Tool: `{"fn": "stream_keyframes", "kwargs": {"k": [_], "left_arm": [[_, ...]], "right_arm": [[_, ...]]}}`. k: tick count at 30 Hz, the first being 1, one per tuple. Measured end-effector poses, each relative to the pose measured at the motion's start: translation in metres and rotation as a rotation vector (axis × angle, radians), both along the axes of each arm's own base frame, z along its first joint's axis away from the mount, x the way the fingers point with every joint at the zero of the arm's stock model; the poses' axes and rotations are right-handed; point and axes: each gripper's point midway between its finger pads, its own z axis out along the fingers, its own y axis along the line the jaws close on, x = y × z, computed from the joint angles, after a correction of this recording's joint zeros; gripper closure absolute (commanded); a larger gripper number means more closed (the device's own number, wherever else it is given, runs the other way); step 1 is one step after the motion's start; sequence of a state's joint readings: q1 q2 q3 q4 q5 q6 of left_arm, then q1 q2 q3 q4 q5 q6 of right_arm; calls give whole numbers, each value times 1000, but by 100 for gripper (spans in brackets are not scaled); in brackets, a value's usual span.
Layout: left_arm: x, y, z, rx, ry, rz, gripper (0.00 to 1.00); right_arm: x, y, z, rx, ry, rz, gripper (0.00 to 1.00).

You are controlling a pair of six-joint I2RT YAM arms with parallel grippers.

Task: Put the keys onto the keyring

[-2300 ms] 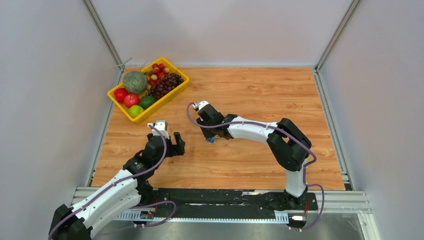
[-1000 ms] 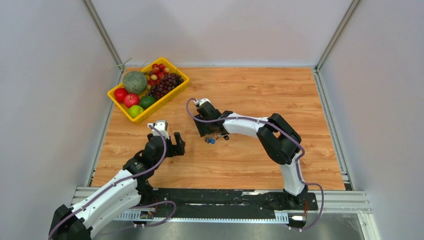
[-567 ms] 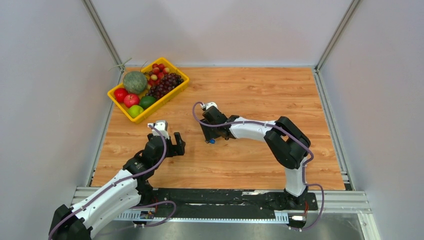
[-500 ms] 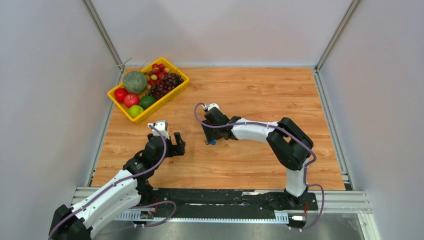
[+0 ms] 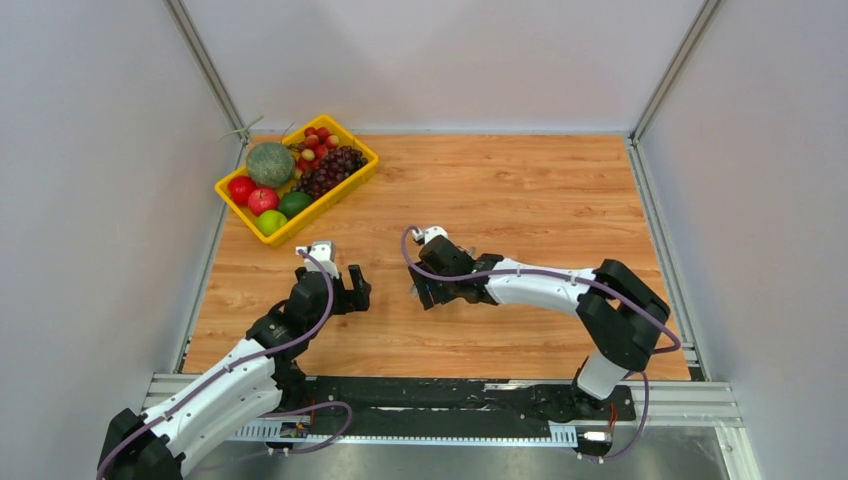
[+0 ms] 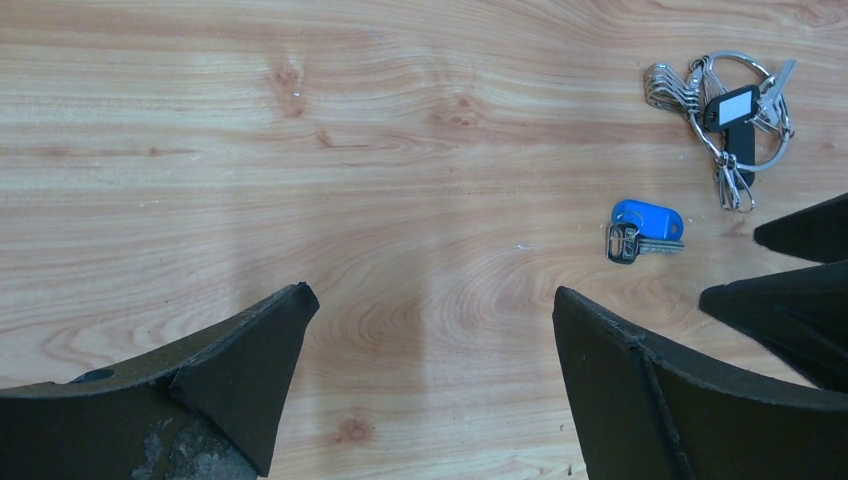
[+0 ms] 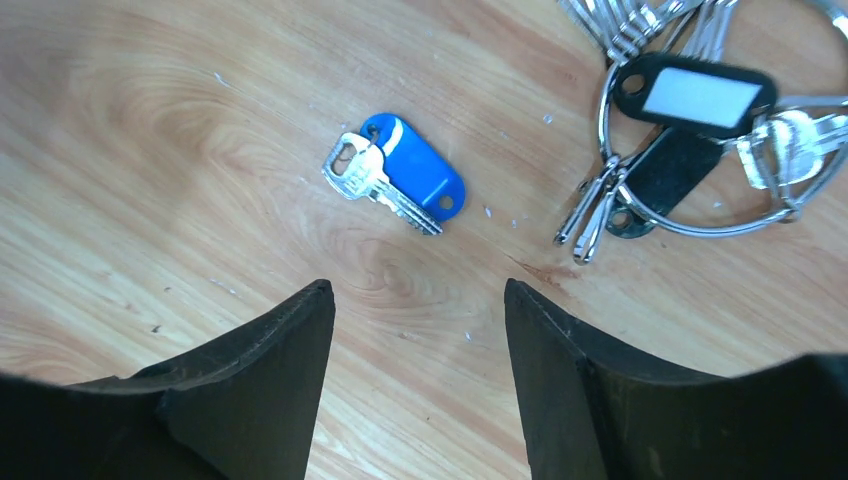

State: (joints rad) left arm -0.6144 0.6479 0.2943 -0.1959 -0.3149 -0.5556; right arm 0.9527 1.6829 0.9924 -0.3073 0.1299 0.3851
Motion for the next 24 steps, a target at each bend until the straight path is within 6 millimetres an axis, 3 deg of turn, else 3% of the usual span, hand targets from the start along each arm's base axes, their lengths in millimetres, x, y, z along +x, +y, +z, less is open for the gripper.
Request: {"fn": "stream_keyframes", "kwargs": {"k": [6,10,13,15,19,24], "left_arm": [[0,0,-1,1,4,-3,0],[0,-1,-1,0,4,-3,0],[0,-1,-1,0,4,-3,0],[0,-1,-1,0,4,-3,0],[0,-1,-1,0,4,-4,0],[-1,-1,-1,-2,5,-7,0]], "right_arm": [[18,6,36,36,-88,-26,38],[49,19,63,56,-161,-50,53],[78,22,71,60,-192,-89,65],[98,20,71,54,-203,-115,72],[121,13,56,16,-195,-139,69],[124,12,32,-35,-169,-122,73]]}}
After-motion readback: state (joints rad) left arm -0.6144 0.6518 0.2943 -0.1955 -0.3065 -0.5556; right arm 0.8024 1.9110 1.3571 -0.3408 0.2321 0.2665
